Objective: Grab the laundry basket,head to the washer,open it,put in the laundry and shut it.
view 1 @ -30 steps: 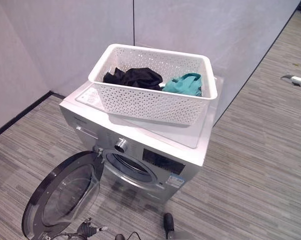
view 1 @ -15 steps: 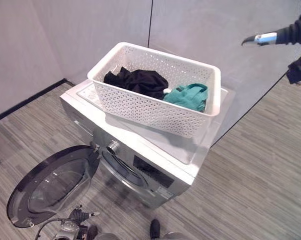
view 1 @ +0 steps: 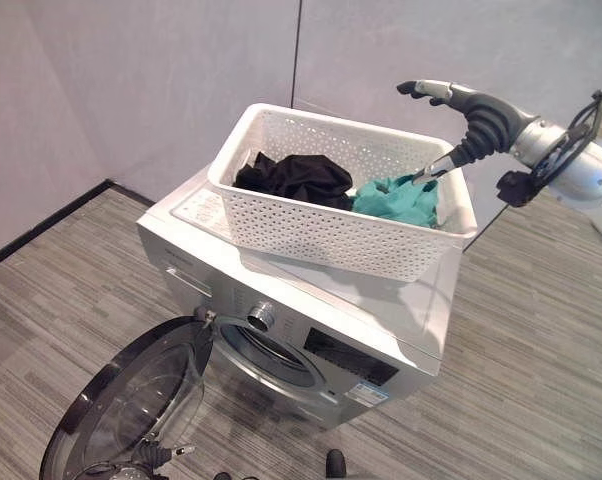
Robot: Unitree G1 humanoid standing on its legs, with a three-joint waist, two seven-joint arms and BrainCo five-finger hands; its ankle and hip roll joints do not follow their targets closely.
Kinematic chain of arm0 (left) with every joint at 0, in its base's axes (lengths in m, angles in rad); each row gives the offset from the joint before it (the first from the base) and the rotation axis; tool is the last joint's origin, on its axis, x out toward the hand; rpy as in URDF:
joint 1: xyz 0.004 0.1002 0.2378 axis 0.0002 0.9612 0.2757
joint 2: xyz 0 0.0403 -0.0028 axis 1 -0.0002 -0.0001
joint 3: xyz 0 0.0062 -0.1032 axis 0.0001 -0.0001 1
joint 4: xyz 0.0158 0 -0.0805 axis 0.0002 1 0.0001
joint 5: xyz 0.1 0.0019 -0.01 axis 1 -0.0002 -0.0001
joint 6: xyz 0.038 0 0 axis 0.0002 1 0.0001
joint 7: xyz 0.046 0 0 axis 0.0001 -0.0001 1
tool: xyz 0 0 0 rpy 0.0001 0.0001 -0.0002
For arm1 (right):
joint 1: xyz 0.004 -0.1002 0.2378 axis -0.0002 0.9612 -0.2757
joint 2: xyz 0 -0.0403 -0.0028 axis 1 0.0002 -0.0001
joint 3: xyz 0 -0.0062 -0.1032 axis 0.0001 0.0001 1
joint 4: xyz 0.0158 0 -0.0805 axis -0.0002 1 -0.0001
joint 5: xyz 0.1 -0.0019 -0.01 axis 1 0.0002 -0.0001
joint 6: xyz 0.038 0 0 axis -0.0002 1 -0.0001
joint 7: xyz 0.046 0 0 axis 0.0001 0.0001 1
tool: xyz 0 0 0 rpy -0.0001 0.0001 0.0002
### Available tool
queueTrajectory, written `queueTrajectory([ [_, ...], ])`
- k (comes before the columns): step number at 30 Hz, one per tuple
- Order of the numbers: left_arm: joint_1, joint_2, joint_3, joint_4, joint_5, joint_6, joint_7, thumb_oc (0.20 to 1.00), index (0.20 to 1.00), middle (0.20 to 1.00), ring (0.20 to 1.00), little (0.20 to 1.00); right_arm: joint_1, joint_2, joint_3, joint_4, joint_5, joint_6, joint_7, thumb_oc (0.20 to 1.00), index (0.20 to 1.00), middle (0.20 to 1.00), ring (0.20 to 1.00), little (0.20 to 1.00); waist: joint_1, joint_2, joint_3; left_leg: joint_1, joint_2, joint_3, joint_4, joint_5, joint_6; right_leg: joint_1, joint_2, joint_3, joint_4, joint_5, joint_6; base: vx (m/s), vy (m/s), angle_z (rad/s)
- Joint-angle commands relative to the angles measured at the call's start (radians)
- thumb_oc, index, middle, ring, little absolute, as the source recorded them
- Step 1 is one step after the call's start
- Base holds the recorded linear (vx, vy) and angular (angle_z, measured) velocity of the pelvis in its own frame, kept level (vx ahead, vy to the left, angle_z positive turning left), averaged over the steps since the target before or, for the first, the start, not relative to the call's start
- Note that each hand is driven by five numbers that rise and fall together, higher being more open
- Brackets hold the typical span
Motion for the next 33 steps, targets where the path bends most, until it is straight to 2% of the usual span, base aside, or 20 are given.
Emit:
queueTrajectory([
  [1, -0.04, 0.008, -0.059, 0.063, -0.042, -0.022, -0.018, 1.0, 1.0, 1.0, 1.0, 1.0, -0.129, -0.011, 0.058, 0.102, 0.03, 0.019, 0.013, 1.0, 1.0, 1.0, 1.0, 1.0, 0.019, 0.008, -0.032, -0.005, 0.056, -0.012, 0.009, 0.016, -0.024, -0.029, -0.056, -0.007, 0.004, -0.02, 0.065, -0.02, 0.0, 0.1],
  [10, -0.041, -0.019, -0.088, 0.052, -0.083, -0.018, -0.046, 1.0, 1.0, 1.0, 1.0, 1.0, -0.283, 0.044, 0.258, 0.188, -0.012, 0.054, 0.072, 1.0, 1.0, 1.0, 1.0, 1.0, 0.039, -0.009, 0.01, -0.087, 0.073, -0.05, 0.009, 0.045, -0.039, -0.069, -0.046, -0.042, 0.003, -0.027, 0.062, -0.04, -0.012, 0.17],
  [19, -0.056, -0.023, -0.088, 0.066, -0.134, -0.021, -0.032, 1.0, 1.0, 1.0, 1.0, 1.0, -0.316, 0.144, 0.276, 0.265, -0.023, 0.06, 0.065, 1.0, 1.0, 1.0, 1.0, 1.0, 0.063, -0.024, 0.055, -0.15, 0.087, -0.082, 0.009, 0.068, -0.046, -0.103, -0.035, -0.067, 0.004, -0.029, 0.056, -0.02, -0.018, 0.1],
  [27, -0.093, -0.018, -0.139, 0.066, -0.141, -0.029, -0.022, 1.0, 1.0, 1.0, 1.0, 1.0, -0.34, 0.256, 0.339, 0.449, -0.143, 0.094, 0.088, 1.0, 1.0, 1.0, 1.0, 1.0, 0.08, -0.031, 0.104, -0.214, 0.096, -0.128, 0.009, 0.091, -0.047, -0.145, -0.03, -0.088, 0.024, -0.03, 0.049, -0.02, -0.021, 0.14],
  [29, -0.112, -0.028, -0.186, 0.042, -0.146, -0.032, -0.025, 1.0, 1.0, 1.0, 1.0, 1.0, -0.309, 0.32, 0.355, 0.558, -0.202, 0.121, 0.13, 1.0, 1.0, 1.0, 1.0, 1.0, 0.092, -0.032, 0.118, -0.238, 0.096, -0.147, 0.009, 0.1, -0.046, -0.156, -0.029, -0.1, 0.028, -0.029, 0.046, -0.01, -0.038, 0.17],
  [33, -0.116, -0.042, -0.234, -0.016, -0.161, -0.039, -0.037, 1.0, 1.0, 1.0, 1.0, 1.0, -0.245, 0.343, 0.378, 0.557, -0.208, 0.142, 0.194, 1.0, 1.0, 1.0, 1.0, 1.0, 0.105, -0.029, 0.137, -0.262, 0.095, -0.167, 0.009, 0.108, -0.044, -0.166, -0.028, -0.113, 0.032, -0.032, 0.045, 0.0, -0.034, 0.13],
])
